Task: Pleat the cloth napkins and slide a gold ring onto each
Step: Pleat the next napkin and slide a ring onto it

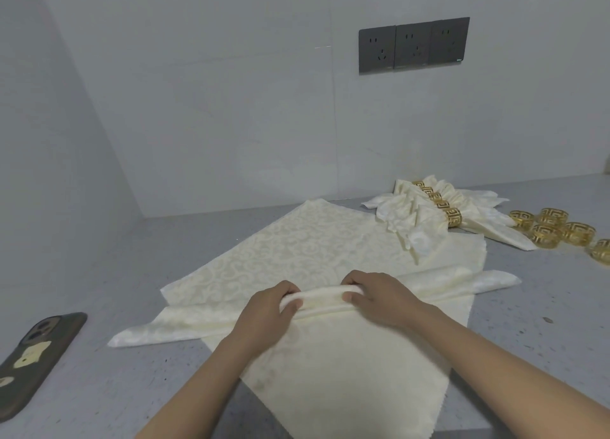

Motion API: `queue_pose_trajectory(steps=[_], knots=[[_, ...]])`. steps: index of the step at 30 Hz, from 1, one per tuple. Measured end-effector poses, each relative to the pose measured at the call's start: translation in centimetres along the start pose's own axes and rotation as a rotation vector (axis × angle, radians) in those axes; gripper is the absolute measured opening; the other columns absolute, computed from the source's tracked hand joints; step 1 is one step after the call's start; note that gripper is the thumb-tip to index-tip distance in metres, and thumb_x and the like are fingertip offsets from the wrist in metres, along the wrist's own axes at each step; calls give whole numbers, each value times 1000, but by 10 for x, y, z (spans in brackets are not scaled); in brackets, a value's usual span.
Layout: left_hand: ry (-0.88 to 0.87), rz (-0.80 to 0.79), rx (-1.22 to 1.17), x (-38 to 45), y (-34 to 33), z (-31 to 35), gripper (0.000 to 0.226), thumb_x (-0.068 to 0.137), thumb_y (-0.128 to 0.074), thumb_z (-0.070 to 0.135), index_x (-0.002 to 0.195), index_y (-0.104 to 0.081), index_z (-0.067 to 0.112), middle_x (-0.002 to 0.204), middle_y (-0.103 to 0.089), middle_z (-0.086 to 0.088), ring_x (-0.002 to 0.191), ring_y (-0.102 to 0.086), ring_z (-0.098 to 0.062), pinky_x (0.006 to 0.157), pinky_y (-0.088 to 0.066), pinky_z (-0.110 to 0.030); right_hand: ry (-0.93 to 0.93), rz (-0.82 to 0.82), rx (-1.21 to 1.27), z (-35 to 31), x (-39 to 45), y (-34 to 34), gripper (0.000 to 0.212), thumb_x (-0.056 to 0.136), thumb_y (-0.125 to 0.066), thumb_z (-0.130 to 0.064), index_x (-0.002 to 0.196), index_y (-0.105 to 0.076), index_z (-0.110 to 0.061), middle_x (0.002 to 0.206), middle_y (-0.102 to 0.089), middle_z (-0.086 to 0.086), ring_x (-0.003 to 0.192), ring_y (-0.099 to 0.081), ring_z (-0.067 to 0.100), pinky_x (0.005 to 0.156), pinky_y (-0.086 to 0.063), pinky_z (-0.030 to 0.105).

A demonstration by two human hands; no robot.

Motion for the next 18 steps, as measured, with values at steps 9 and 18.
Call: queue_pose_trajectory(steps=[9, 18], knots=[[-114, -258, 382, -17, -22, -6, 51, 100, -7, 44, 150, -3, 39, 159, 3, 13, 145, 7, -3, 117, 9, -27, 96, -222, -260, 2, -20, -24, 84, 73, 11, -68, 150, -4, -37, 159, 3, -9, 145, 7, 6, 116, 7, 23], [-78, -291, 373, -16, -24, -4, 48, 102, -12, 43, 149, -4, 42, 159, 4, 12, 145, 10, -4, 117, 12, -34, 153, 124, -104, -37, -3, -18, 40, 98, -36, -38, 119, -63, -18, 128, -56, -6, 117, -39, 12, 100, -25, 19]])
Point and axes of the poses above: each hand's wrist, its own x-axis towards the middle knuckle, its own y-axis out of the back of the hand, z = x × y, the point moved 6 cm from there along x, towards the middle knuckle
